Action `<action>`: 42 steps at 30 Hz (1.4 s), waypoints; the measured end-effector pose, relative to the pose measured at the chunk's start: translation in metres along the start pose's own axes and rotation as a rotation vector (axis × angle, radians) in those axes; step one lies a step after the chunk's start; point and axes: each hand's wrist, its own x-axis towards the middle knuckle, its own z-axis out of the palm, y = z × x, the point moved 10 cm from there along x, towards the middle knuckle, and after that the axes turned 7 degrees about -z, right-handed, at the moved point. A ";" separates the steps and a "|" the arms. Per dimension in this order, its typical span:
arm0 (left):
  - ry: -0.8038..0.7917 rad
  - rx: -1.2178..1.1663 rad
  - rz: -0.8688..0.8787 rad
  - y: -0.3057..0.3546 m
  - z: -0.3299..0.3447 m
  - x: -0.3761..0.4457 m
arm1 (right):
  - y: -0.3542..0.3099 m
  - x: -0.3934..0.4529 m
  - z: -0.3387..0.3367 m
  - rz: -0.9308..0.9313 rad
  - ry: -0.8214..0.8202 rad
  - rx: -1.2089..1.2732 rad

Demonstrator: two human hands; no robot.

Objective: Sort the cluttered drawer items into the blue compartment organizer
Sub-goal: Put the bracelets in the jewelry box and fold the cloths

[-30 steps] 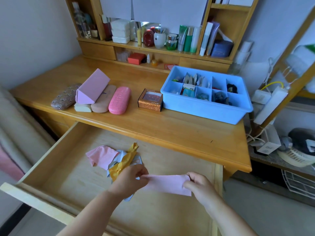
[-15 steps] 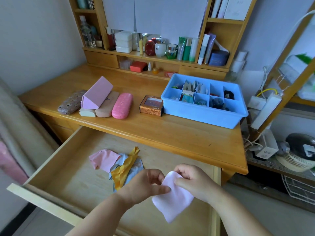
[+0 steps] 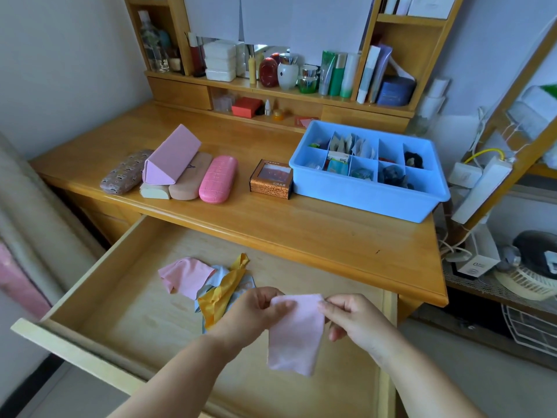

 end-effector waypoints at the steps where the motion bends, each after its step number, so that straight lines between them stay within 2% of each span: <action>1: 0.040 0.016 0.009 0.002 -0.005 0.004 | 0.000 0.004 -0.002 -0.007 0.028 0.017; 6: 0.242 0.143 0.123 0.024 -0.027 0.018 | -0.017 0.019 -0.018 -0.118 0.187 0.074; 10: 0.353 0.457 0.419 0.048 -0.029 0.006 | -0.022 0.016 -0.016 -0.222 0.171 -0.085; 11: 0.332 0.530 0.475 0.046 -0.023 0.003 | -0.015 0.014 -0.011 -0.213 0.165 -0.135; 13: 0.229 0.660 0.452 0.022 -0.009 0.004 | 0.011 0.009 0.004 -0.166 0.114 -0.256; 17: -0.039 0.928 0.196 -0.057 0.024 0.015 | 0.079 -0.002 0.041 0.031 -0.105 -0.503; 20: -0.054 0.924 0.124 -0.072 0.024 0.024 | 0.097 0.001 0.041 0.100 -0.084 -0.470; 26: 0.137 0.640 0.015 -0.053 -0.013 0.059 | 0.089 0.035 0.017 0.093 0.099 -0.278; 30: 0.230 0.659 -0.045 -0.054 -0.020 0.081 | 0.090 0.058 0.008 0.135 0.200 -0.258; 34: 0.246 0.714 -0.093 -0.063 -0.019 0.094 | 0.101 0.069 0.001 0.204 0.248 -0.343; 39: 0.300 0.804 -0.060 -0.057 -0.017 0.093 | 0.103 0.069 -0.003 0.218 0.318 -0.410; 42: 0.260 0.797 0.140 -0.040 -0.002 0.077 | 0.104 0.059 -0.008 0.238 0.362 -0.355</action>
